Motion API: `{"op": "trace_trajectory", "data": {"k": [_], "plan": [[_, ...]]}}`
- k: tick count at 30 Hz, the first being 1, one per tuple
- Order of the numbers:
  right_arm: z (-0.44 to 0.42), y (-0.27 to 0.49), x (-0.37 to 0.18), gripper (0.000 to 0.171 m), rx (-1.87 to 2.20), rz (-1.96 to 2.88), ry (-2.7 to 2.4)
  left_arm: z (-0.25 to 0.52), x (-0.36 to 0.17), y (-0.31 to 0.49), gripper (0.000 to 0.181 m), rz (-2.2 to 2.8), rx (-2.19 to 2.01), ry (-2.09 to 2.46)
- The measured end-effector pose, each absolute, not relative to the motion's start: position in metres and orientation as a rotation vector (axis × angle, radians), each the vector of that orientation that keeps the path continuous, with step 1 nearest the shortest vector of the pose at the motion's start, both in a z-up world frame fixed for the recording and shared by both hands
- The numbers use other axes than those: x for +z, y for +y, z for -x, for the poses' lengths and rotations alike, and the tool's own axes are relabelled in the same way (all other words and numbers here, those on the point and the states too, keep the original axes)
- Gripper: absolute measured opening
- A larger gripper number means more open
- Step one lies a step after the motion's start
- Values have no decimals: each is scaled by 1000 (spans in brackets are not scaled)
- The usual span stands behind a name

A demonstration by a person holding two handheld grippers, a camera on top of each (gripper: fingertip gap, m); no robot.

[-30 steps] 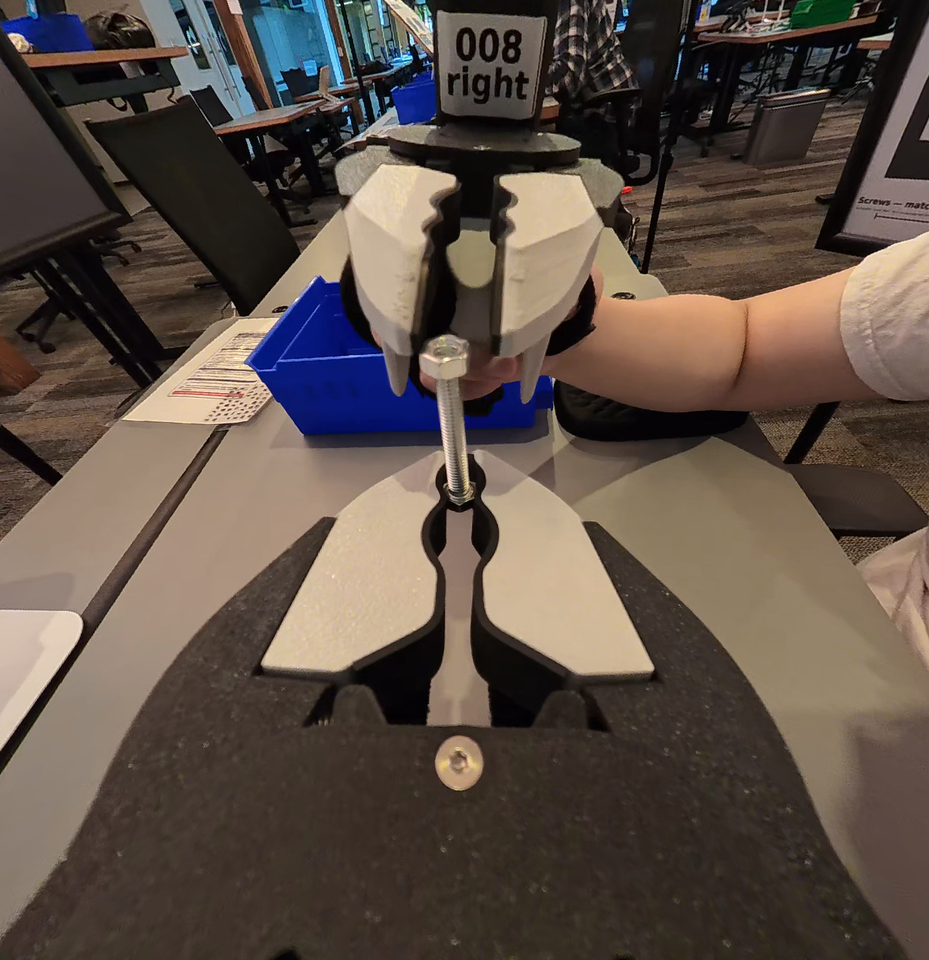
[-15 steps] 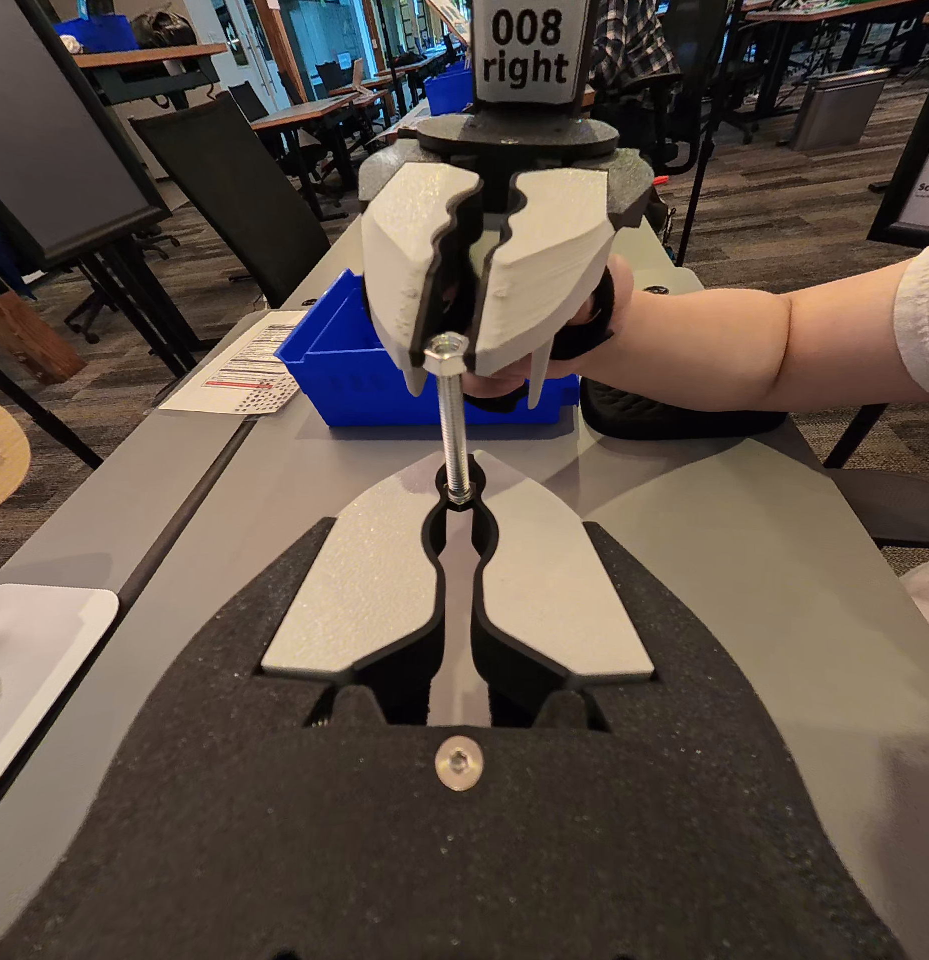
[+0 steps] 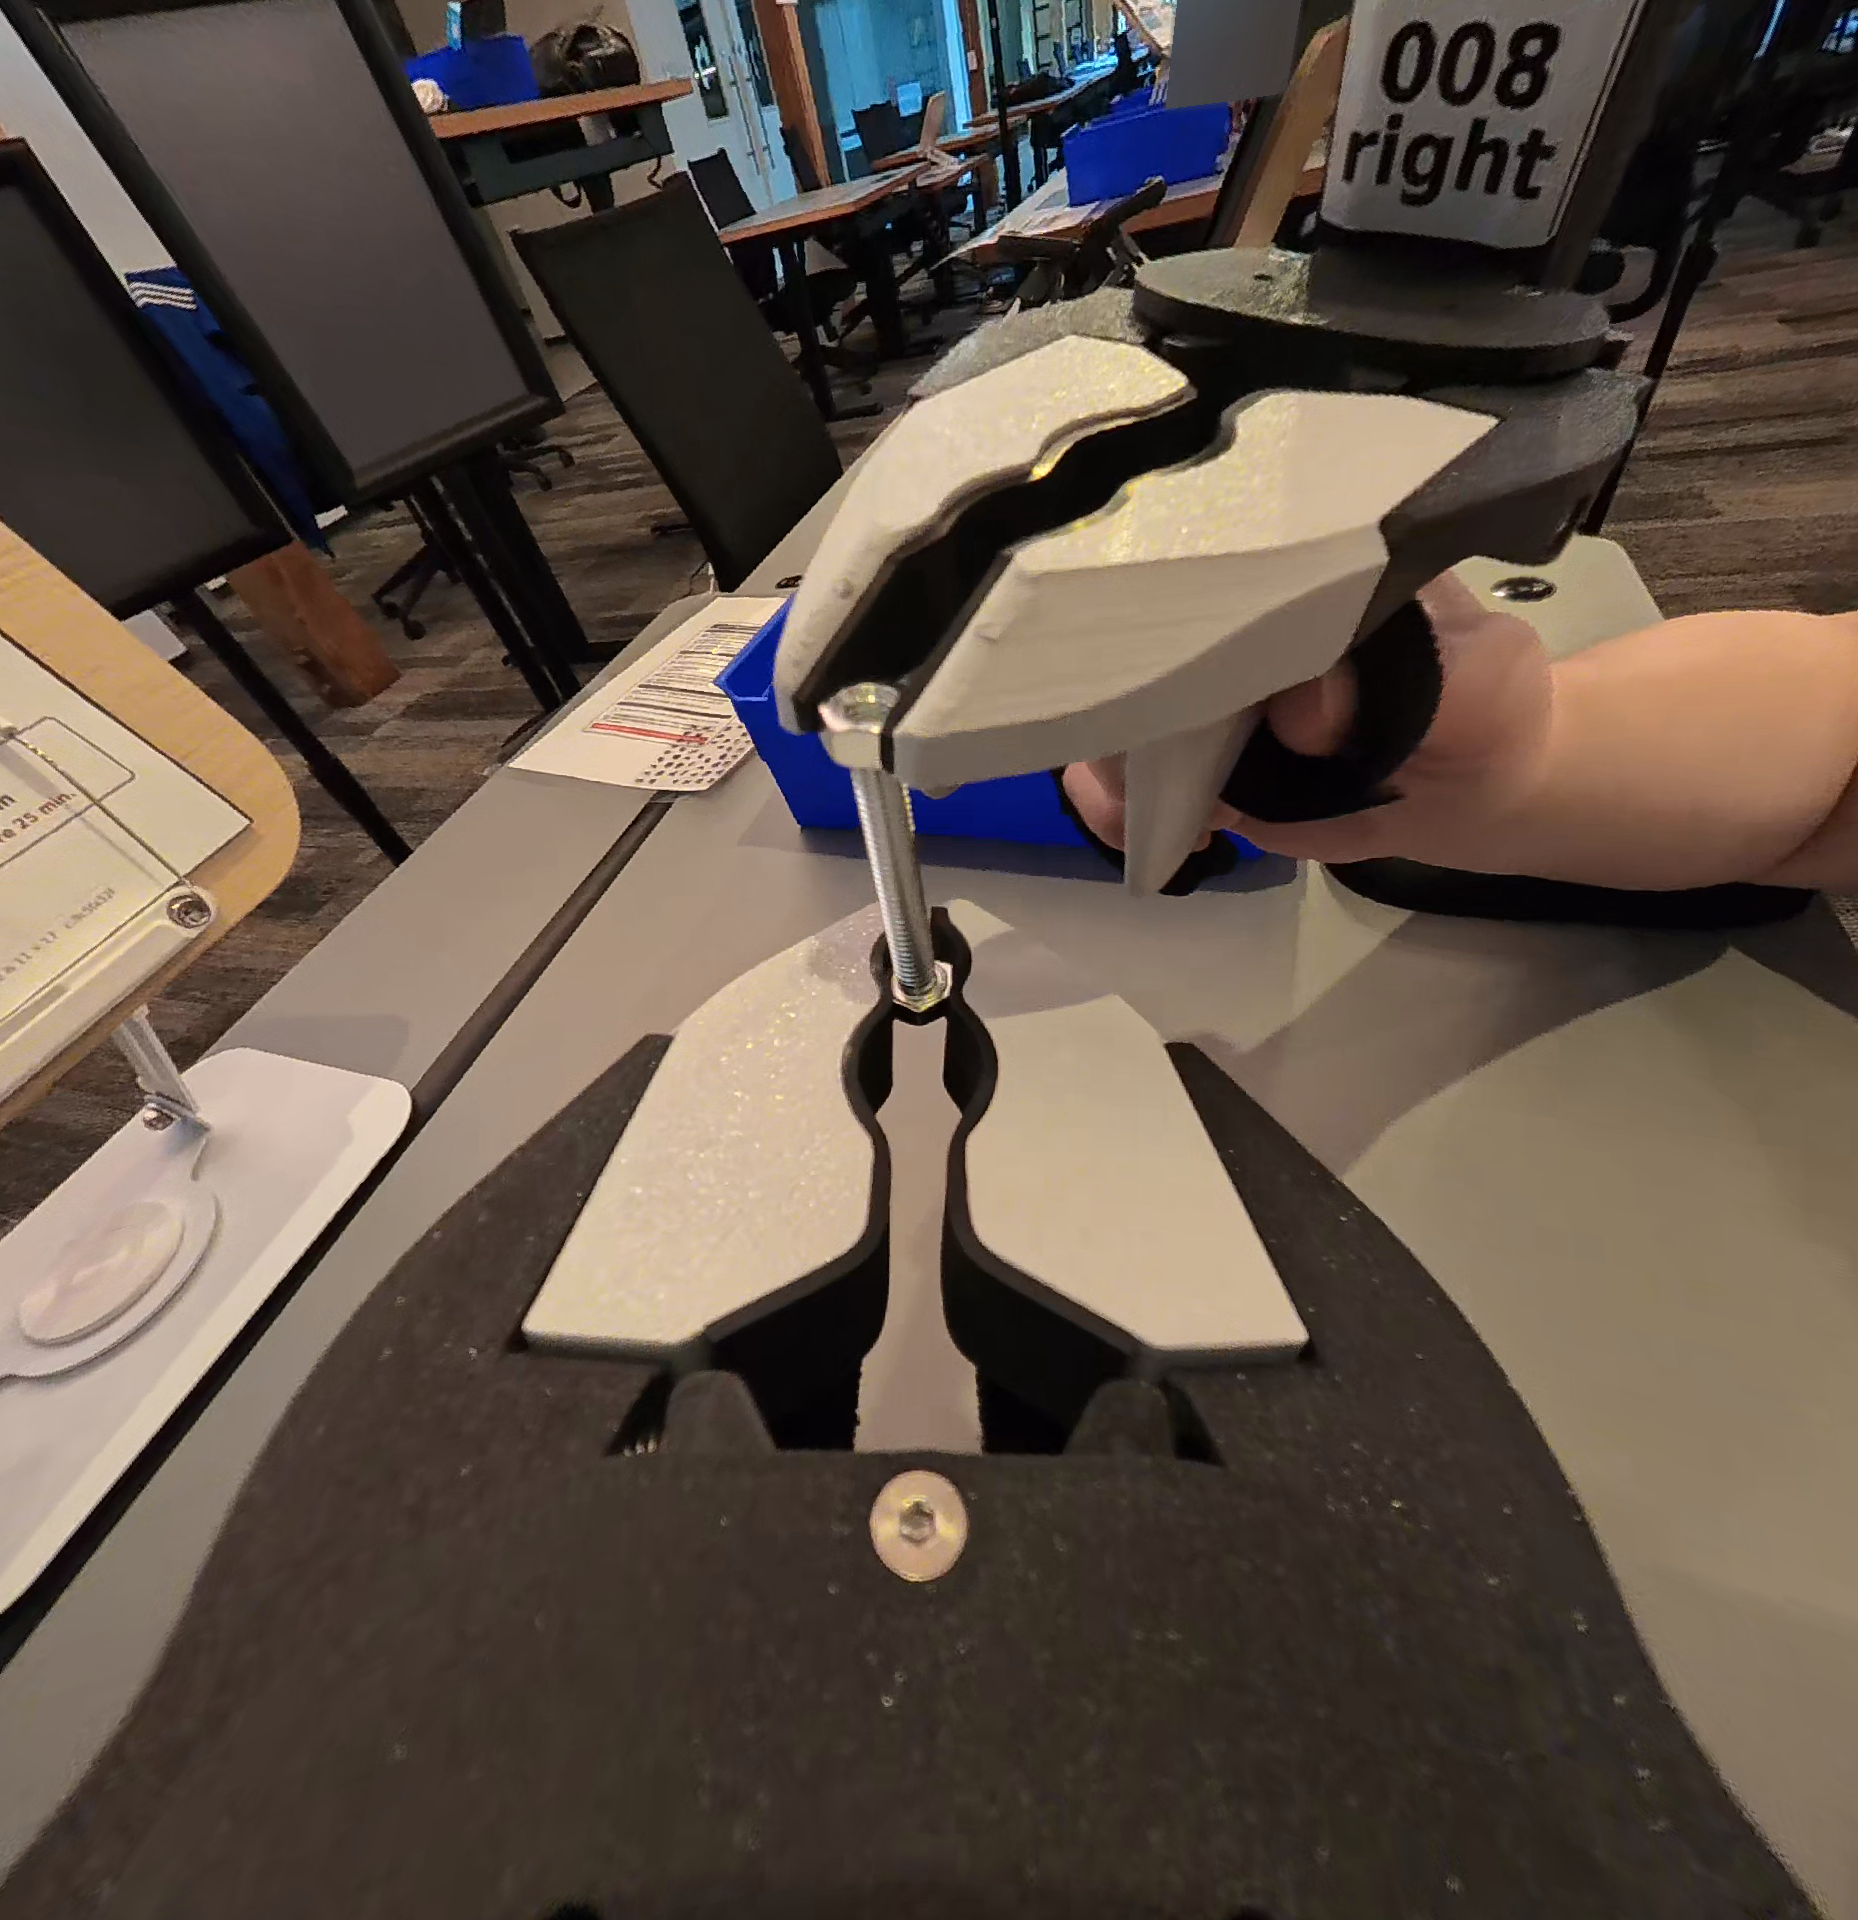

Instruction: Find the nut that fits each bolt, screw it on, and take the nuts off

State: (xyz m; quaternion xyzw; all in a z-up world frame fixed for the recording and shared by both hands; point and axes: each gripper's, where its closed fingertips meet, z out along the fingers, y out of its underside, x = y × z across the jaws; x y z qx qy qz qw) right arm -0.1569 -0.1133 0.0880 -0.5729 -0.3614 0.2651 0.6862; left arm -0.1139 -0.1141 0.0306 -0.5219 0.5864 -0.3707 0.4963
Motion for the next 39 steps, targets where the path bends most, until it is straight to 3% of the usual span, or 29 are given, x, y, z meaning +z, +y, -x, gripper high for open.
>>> {"op": "trace_trajectory", "data": {"k": [21,39], "plan": [[152,-109,89,10,642,1373,-686,117,33,-99,3,1252,-662,1368],[152,-109,91,10,644,1369,-690,117,33,-101,3,1265,-710,1372]]}}
